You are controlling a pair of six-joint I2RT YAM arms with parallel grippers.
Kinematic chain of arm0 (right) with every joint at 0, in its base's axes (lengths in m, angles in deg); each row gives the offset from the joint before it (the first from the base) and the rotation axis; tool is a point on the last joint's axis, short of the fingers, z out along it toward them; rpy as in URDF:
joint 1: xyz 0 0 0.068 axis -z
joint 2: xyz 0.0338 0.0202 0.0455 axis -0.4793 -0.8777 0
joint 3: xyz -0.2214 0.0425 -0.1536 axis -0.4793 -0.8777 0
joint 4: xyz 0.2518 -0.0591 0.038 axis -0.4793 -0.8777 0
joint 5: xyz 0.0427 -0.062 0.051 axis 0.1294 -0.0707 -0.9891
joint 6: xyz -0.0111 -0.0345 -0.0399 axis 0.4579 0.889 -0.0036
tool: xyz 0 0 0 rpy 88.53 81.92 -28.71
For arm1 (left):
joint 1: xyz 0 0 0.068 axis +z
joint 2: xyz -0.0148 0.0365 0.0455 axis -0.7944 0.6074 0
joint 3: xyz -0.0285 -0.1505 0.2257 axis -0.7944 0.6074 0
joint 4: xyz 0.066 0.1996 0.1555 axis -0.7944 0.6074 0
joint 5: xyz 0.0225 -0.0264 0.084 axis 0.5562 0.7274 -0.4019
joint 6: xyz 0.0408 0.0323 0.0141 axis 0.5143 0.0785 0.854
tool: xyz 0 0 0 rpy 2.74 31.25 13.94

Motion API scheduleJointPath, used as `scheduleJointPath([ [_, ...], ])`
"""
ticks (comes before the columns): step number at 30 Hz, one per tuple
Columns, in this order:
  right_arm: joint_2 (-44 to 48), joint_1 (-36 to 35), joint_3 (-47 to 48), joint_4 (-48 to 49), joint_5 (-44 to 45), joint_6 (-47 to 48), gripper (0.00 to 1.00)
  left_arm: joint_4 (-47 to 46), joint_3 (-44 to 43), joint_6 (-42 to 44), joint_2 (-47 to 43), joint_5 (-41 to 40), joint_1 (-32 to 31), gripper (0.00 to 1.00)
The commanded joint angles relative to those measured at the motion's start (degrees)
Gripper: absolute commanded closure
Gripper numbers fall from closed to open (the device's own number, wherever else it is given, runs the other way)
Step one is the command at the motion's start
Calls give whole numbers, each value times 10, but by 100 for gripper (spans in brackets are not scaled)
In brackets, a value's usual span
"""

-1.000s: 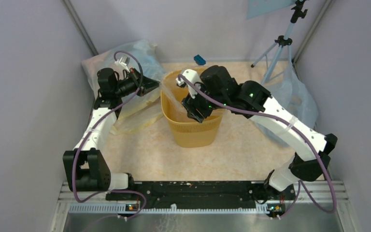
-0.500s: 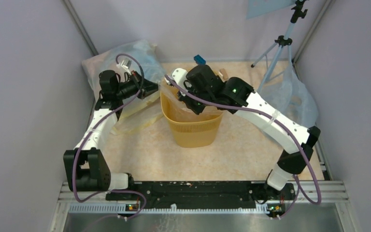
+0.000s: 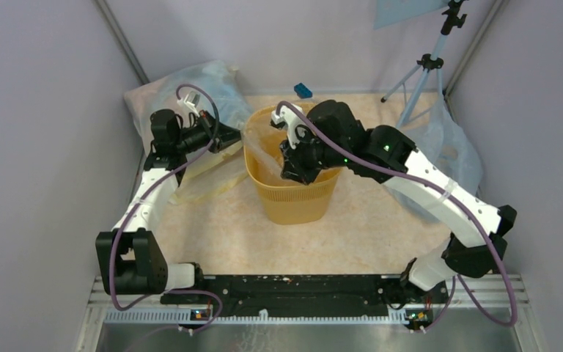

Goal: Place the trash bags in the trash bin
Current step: Place the trash bag in the trash bin.

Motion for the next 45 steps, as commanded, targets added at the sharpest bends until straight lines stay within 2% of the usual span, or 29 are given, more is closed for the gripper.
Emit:
scheduleJointPath([
  [1, 46, -7, -45, 39, -38, -57, 89, -10, 11, 12, -23, 1, -1, 100],
  [9, 83, 6, -72, 41, 21, -80, 49, -5, 28, 15, -34, 6, -2, 100],
  [13, 112, 32, -83, 40, 75, -112, 41, -4, 40, 19, -36, 8, -4, 100],
  [18, 166, 112, -121, 47, 95, -192, 41, -5, 46, 25, -36, 10, -5, 100],
  [26, 250, 203, -202, 76, 62, -304, 40, -7, 37, 25, -29, 11, -7, 100],
  [29, 268, 260, -245, 93, 6, -356, 45, -6, 37, 24, -29, 12, -7, 100],
  [34, 307, 357, -348, 194, -127, -476, 49, -6, 40, 27, -28, 11, -8, 100],
  [41, 329, 379, -441, 299, -172, -567, 49, -9, 43, 28, -24, 9, -8, 100],
  [45, 323, 381, -455, 331, -186, -582, 53, -9, 39, 28, -23, 9, -8, 100],
])
